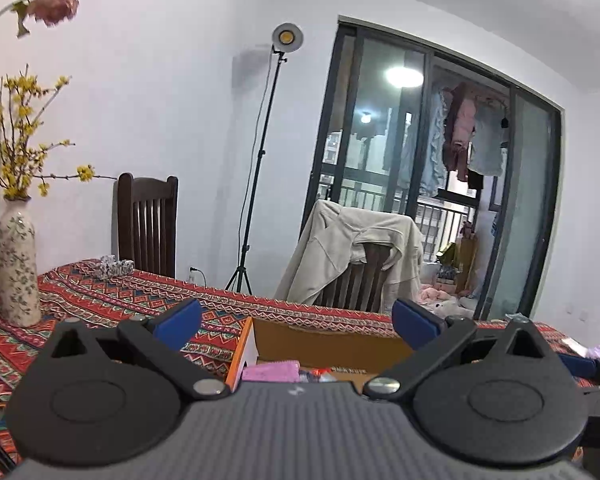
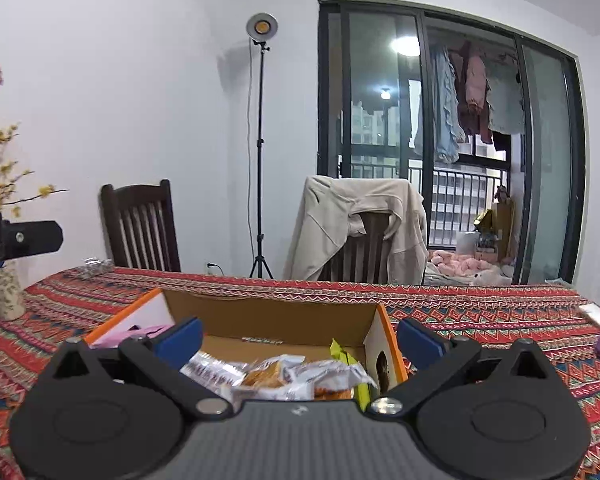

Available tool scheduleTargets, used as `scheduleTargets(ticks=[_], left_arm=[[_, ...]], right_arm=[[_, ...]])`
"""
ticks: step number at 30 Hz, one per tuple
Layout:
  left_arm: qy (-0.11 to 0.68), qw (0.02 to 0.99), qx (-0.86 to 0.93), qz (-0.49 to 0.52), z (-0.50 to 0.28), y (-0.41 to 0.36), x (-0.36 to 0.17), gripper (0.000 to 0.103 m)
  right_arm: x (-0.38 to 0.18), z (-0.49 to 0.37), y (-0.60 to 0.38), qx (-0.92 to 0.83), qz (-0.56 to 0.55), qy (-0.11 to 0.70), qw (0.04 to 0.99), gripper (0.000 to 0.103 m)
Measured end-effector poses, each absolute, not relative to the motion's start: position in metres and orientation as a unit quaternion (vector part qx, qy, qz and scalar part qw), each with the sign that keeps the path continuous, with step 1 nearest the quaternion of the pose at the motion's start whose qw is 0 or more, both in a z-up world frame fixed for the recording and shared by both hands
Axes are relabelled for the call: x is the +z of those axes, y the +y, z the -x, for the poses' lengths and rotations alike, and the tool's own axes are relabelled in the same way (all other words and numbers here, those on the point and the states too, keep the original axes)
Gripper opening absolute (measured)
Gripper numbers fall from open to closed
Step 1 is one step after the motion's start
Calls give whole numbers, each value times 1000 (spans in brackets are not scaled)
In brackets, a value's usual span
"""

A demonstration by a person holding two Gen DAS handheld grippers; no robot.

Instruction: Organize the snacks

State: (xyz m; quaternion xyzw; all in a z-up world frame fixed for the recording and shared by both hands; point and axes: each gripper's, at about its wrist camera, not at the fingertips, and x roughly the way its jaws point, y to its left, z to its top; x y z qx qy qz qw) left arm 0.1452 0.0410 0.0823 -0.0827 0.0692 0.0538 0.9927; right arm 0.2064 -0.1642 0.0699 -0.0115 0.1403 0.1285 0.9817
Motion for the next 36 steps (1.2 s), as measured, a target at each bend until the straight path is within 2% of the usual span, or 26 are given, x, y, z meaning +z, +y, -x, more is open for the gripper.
scheduleTargets(ticks=[17, 36], left_arm=[[170, 982, 22, 80, -43, 49, 19, 103], [193, 979, 3, 59, -26, 29, -2, 103]], right_arm=[[29, -90, -196, 142, -21, 181, 973, 103], [5, -71, -205, 134, -23, 219, 966, 103]])
